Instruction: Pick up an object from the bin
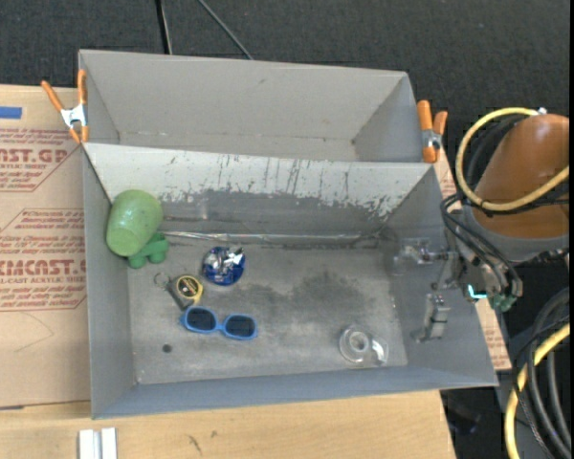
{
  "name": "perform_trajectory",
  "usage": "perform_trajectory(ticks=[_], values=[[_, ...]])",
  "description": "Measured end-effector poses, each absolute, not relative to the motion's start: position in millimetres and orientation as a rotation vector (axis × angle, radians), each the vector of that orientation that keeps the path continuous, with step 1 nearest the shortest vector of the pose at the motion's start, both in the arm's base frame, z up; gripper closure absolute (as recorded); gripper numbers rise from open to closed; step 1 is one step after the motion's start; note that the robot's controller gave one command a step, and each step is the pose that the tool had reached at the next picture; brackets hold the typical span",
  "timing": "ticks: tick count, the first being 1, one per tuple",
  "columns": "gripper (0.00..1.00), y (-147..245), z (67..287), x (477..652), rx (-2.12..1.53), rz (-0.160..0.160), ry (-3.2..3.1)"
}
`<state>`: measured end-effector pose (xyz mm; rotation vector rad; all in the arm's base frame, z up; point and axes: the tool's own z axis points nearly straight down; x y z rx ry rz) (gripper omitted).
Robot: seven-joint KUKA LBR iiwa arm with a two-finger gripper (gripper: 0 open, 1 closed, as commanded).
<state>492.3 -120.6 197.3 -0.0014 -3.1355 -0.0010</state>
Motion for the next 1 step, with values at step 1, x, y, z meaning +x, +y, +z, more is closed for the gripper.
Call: perform_trajectory(ticks=[1], values=[[0.0,-88.7,81.8,483.7,0.271,-0.003,-3.128]])
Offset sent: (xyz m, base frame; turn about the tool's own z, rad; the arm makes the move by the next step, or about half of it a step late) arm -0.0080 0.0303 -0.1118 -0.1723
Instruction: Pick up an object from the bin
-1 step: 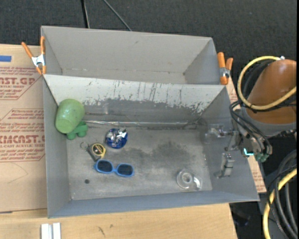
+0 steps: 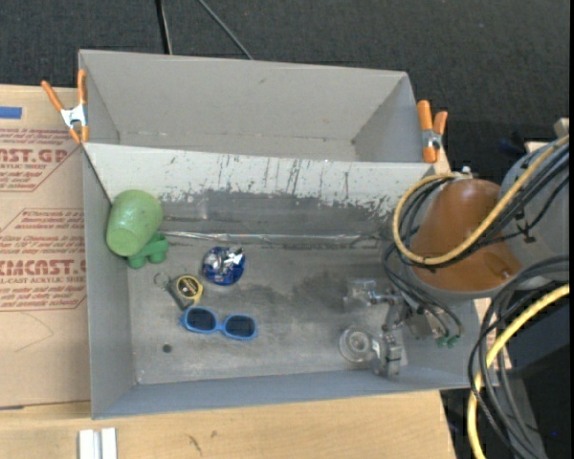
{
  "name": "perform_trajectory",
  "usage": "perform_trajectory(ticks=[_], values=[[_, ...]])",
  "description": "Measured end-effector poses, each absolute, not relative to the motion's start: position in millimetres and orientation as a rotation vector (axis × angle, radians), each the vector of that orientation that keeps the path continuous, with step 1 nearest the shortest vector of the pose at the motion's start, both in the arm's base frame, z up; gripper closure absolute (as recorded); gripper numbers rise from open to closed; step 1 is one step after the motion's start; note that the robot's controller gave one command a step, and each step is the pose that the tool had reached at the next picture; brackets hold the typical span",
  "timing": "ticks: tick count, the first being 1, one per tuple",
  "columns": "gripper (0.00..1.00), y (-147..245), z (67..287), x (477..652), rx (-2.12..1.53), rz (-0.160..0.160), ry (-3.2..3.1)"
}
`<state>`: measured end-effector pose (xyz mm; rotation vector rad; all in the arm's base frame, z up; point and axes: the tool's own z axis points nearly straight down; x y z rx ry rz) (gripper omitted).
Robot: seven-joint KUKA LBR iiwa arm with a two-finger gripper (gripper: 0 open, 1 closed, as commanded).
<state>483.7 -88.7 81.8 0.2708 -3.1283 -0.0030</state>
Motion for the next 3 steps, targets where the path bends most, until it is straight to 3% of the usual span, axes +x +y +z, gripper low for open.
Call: perform_trajectory(ticks=[1,2,3], values=[[0.0,-68.9,71.6,484.3,0.917,0.004,-3.019],[1.0,-69.8,69.5,480.4,0.91,-0.001,-3.008],[0.0,-69.3,71.8,485.1,0.916,0.006,-3.024]])
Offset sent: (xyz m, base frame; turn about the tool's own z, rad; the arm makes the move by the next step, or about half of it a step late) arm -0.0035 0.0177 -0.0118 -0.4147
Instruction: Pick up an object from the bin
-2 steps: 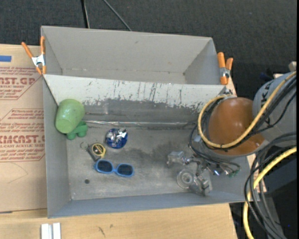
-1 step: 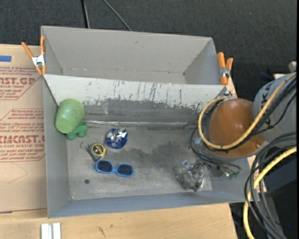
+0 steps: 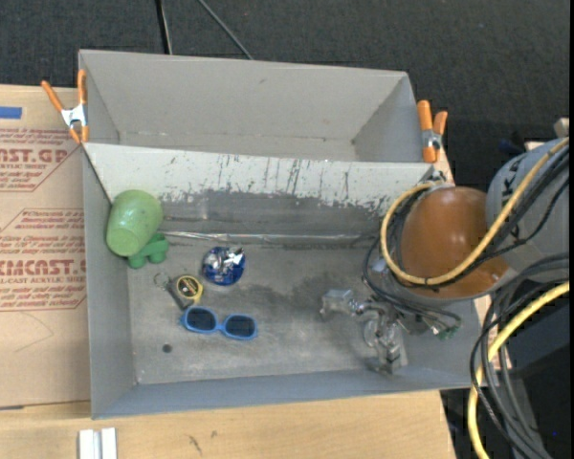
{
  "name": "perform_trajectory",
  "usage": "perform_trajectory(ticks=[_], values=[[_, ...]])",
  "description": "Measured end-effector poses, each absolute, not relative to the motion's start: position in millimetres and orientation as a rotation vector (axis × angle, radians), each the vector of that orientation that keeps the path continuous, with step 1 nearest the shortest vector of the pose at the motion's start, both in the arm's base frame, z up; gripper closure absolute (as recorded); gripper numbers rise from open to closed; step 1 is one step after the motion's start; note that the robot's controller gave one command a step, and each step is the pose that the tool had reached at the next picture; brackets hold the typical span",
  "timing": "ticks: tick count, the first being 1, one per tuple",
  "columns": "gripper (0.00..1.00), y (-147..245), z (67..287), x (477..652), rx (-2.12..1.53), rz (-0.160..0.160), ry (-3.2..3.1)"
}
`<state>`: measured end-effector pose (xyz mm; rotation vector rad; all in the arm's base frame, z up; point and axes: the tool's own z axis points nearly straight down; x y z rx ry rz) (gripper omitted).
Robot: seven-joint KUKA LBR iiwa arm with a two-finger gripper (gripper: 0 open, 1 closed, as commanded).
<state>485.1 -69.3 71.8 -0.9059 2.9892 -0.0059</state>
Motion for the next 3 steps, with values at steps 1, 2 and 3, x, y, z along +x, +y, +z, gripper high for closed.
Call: perform_trajectory(ticks=[1,2,3], values=[[0.0,-106,70,496.8,-0.664,0.0,3.067],[0.0,-140,71,489.0,-0.79,-0.004,3.03],[0.0,-122,70,480.3,-1.622,0.02,2.684]])
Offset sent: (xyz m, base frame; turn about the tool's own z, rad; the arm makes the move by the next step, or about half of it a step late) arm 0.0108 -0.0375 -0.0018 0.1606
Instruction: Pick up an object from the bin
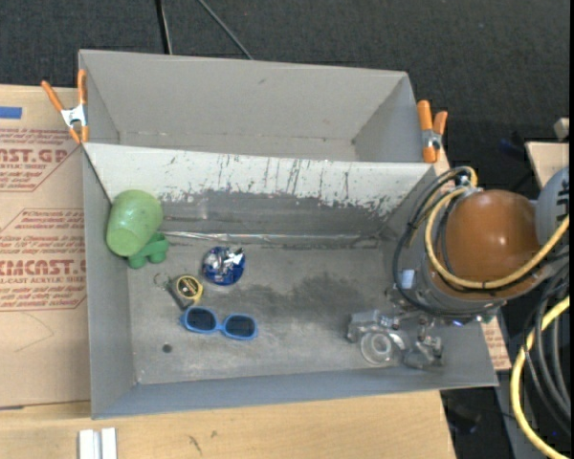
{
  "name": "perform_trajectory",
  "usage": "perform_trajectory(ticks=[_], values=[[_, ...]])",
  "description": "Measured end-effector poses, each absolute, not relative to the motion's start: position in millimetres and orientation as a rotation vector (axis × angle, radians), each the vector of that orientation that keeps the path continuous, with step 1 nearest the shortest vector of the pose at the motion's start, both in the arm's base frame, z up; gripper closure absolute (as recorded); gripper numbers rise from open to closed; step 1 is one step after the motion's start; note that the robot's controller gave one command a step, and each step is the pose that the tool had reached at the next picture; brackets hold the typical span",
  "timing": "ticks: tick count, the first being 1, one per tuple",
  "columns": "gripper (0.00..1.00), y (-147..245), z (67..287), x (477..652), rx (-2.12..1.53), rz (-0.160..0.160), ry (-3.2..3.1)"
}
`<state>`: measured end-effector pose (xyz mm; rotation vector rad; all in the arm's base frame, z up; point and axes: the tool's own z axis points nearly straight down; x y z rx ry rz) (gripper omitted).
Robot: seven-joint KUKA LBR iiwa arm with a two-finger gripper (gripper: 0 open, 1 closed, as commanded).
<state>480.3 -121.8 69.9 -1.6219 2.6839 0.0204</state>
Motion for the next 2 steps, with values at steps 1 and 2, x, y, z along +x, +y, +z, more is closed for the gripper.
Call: perform_trajectory(ticks=[1,2], values=[[1.0,-125,70,480.8,-1.62,0.012,2.684],[1.0,-129,202,515.7,-1.651,-0.008,2.664]])
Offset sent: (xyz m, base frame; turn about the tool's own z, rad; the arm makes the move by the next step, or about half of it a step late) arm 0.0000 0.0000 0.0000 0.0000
